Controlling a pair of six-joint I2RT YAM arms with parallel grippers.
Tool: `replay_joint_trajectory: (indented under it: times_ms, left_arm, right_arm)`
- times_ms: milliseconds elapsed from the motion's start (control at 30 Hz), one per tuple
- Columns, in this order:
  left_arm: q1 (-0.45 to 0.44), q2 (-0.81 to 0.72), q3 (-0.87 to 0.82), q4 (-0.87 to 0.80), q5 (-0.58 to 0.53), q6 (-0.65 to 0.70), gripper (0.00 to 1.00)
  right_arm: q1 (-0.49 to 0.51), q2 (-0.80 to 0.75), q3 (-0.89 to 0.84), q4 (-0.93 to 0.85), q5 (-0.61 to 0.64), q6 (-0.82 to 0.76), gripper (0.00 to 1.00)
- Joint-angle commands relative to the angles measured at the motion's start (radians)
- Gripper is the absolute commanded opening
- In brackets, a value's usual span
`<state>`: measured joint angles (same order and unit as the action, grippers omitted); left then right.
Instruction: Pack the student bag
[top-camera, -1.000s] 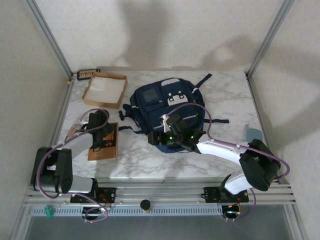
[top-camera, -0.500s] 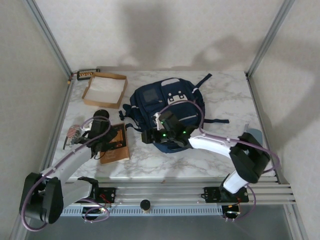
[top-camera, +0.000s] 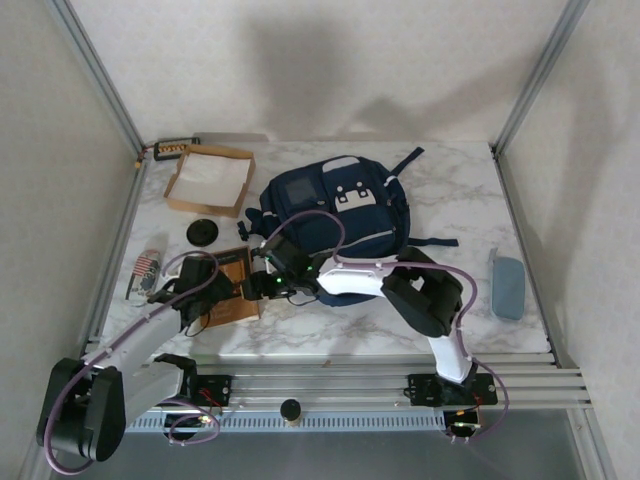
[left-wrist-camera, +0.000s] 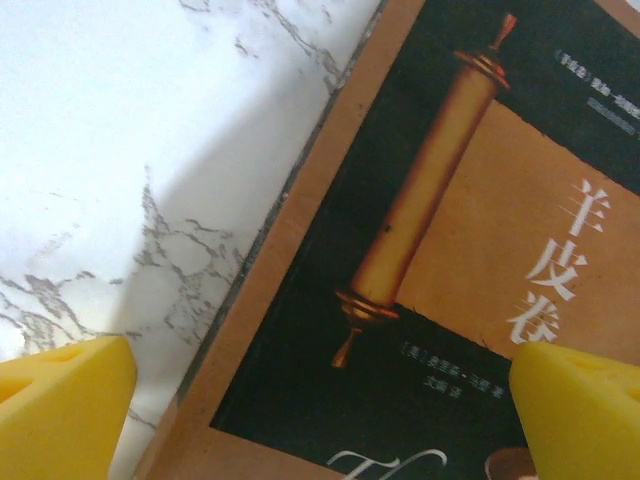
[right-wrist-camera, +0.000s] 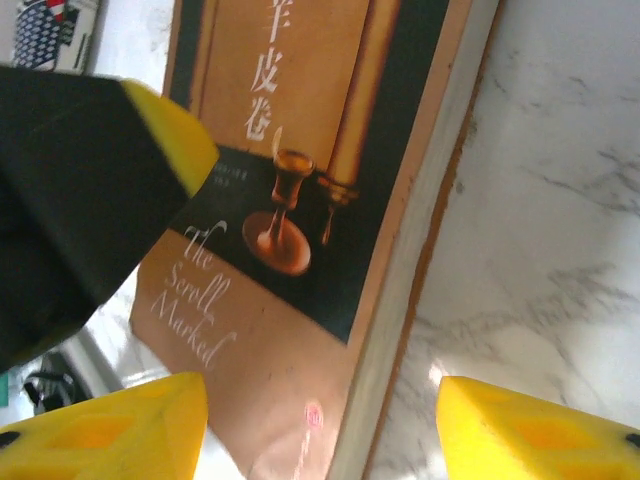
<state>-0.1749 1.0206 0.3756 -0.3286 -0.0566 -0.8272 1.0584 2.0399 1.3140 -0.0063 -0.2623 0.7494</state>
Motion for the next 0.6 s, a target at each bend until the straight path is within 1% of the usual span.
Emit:
replay_joint_trajectory:
  times_ms: [0,67,200,300,433,567]
  left_arm:
    - [0.005,-0.027,-0.03,0.028,0.067,-0.008,0.93]
    - [0.003,-0.032,-0.035,0.037,0.088,-0.013,0.91]
    - [0.002,-0.036,-0.058,0.059,0.083,-0.038,0.87]
    - [0.002,-0.033,-0.069,0.066,0.079,-0.045,0.86]
    - [0.002,-0.045,-0.076,0.051,0.049,-0.054,0.84]
    - [0.002,-0.062,-0.087,0.045,0.014,-0.062,0.83]
  right_arm:
    - [0.009,0.061,0.069,-0.009,0.021,0.028,0.6]
    - [0.015,0.092,0.1,-0.012,0.018,0.028,0.57]
    - [0.018,0.149,0.154,-0.024,0.012,0.031,0.53]
    - [0.028,0.162,0.189,-0.037,0.005,0.024,0.45]
    - [0.047,0.143,0.23,-0.085,0.015,-0.001,0.44]
    - [0.051,0.106,0.228,-0.109,0.021,-0.007,0.42]
